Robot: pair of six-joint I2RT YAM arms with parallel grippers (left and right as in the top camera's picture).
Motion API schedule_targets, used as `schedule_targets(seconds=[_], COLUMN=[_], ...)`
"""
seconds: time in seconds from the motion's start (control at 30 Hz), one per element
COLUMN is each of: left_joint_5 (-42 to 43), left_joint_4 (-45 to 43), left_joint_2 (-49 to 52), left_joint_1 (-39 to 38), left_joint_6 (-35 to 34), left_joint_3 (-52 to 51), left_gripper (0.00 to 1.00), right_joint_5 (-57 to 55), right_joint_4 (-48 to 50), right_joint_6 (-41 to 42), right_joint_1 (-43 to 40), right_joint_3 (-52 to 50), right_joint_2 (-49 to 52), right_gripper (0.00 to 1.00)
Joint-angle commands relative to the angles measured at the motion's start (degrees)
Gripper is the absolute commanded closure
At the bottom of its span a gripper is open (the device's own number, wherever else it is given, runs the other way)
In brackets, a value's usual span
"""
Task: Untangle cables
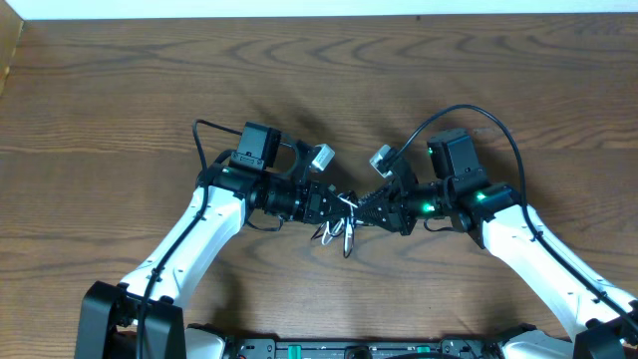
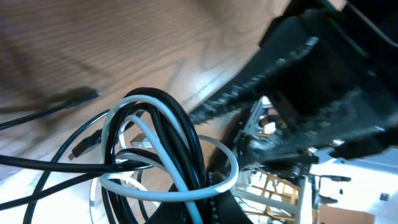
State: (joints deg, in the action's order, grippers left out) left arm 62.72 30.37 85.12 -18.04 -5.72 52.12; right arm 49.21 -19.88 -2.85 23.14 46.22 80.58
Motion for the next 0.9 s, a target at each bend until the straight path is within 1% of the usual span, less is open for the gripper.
schedule_targets(seconds=[0.0, 0.03, 0.07, 0.13, 0.17, 0.27, 0.37, 0.43, 0.53, 0.67, 0.7, 0.77, 0.8, 0.87], left_joint_5=[3.96, 3.96, 3.96, 3.98, 3.98, 4.0, 4.22, 4.44, 4.46, 6.29, 6.6, 6.8, 6.73, 6.73], left_joint_4=[0.0, 0.0, 0.0, 0.07, 0.26, 1.09, 2.01, 1.95, 1.38, -2.05, -3.28, -5.88, -6.82, -8.31], left_joint_2=[0.37, 0.37, 0.37, 0.37, 0.37, 0.37, 0.37, 0.33, -0.11, -1.2, -1.49, -2.08, -2.23, -2.29], left_joint_1=[0.07, 0.07, 0.07, 0.07, 0.07, 0.07, 0.07, 0.09, 0.09, 0.09, 0.09, 0.09, 0.09, 0.09], left_joint_6=[1.18, 1.18, 1.18, 1.18, 1.18, 1.18, 1.22, 1.2, 1.2, 1.16, 0.94, 0.7, 0.72, 0.72], left_joint_3=[1.2, 1.2, 1.2, 1.2, 1.2, 1.2, 1.2, 1.2, 1.22, 1.22, 1.22, 1.22, 1.22, 1.22], left_gripper=[0.93, 0.92, 0.93, 0.93, 0.92, 0.93, 0.93, 0.93, 0.92, 0.92, 0.93, 0.93, 0.92, 0.92], right_joint_5=[-4.37, -5.97, -8.02, -13.92, -17.62, -30.53, -39.39, -41.7, -41.77, -41.81, -41.79, -41.7, -41.29, -39.15], right_joint_4=[-0.09, -0.07, -0.07, 0.26, 0.74, 4.09, 9.09, 12.39, 14.8, 11.39, 9.88, 6.6, 5.2, 2.93], right_joint_6=[-1.18, -1.16, -1.11, -0.55, 1.51, 10.62, 17.64, 20.31, 20.63, 20.57, 20.41, 20.39, 20.37, 19.52], right_joint_1=[1.03, 1.33, 1.55, 1.66, 1.55, 0.22, -2.47, -4.98, -7.93, -9.33, -9.33, -9.31, -9.27, -9.16], right_joint_3=[0.17, 0.17, 0.17, 0.17, 0.17, 0.17, 0.17, 0.17, 0.17, 0.17, 0.17, 0.17, 0.17, 0.17], right_joint_2=[-0.76, -0.76, -0.76, -0.76, -0.76, -0.76, -0.76, -0.76, -0.76, -0.74, -0.74, -0.74, -0.74, -0.74], right_gripper=[0.8, 0.87, 0.99, 0.99, 0.99, 0.99, 0.99, 0.99, 0.99, 0.98, 0.93, 0.63, 0.55, 0.54])
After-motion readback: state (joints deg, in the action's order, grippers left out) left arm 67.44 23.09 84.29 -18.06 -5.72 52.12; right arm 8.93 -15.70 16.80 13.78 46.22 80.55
